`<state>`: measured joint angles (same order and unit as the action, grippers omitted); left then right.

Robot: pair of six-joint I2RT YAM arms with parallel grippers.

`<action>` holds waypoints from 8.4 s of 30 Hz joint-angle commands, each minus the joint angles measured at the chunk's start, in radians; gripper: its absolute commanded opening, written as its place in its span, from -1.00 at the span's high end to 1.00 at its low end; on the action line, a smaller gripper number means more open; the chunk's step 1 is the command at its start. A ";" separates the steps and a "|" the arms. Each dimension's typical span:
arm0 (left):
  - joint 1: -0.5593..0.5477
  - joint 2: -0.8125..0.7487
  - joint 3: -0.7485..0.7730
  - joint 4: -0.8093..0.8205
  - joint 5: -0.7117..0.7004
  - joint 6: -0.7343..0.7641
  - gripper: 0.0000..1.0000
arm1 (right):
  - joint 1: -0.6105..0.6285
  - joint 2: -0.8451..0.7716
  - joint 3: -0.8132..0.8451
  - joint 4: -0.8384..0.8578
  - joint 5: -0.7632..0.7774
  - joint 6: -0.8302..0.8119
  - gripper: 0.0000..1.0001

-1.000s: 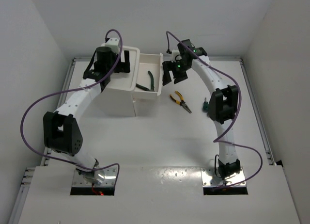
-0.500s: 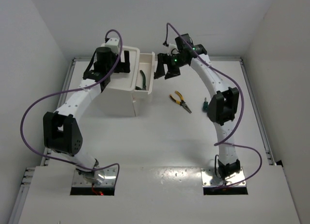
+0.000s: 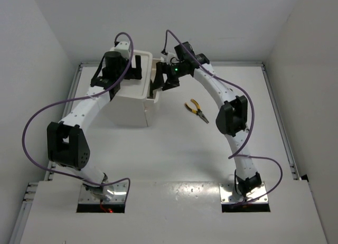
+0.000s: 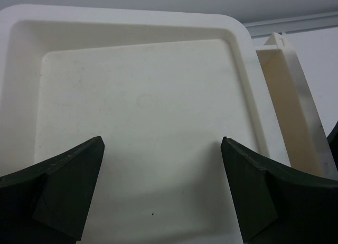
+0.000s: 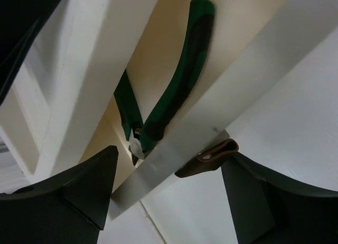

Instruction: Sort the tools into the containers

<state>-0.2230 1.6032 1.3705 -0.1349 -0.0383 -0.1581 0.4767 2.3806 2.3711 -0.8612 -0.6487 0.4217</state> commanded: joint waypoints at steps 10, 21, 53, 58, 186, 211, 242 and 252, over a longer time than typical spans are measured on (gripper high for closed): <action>-0.004 0.070 -0.099 -0.295 0.075 -0.072 -1.00 | -0.049 -0.296 -0.337 0.470 -0.250 -0.020 -0.60; -0.004 0.080 -0.070 -0.295 0.084 -0.072 -1.00 | -0.127 -0.357 -0.225 0.402 -0.185 0.051 -0.54; -0.004 0.116 -0.060 -0.295 0.066 -0.072 -1.00 | -0.052 0.009 -0.040 0.257 0.031 0.206 0.13; -0.004 0.116 -0.060 -0.295 0.075 -0.081 -1.00 | -0.030 0.048 -0.025 0.367 -0.106 0.276 0.11; -0.004 0.175 -0.021 -0.304 0.123 -0.089 -1.00 | -0.259 -0.380 -0.960 0.964 -0.353 -0.642 1.00; -0.004 0.184 -0.021 -0.304 0.132 -0.089 -1.00 | -0.333 -0.386 -0.797 0.356 0.099 -0.667 0.12; -0.004 0.184 -0.030 -0.304 0.114 -0.089 -1.00 | -0.191 -0.148 -0.699 0.349 0.491 -0.519 1.00; -0.004 0.164 -0.048 -0.304 0.104 -0.098 -1.00 | -0.280 -0.371 -0.471 0.283 0.691 -0.184 1.00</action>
<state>-0.2230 1.6829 1.4239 -0.0727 0.0242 -0.1654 0.2359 2.1555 1.7367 -0.5991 -0.0677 0.0921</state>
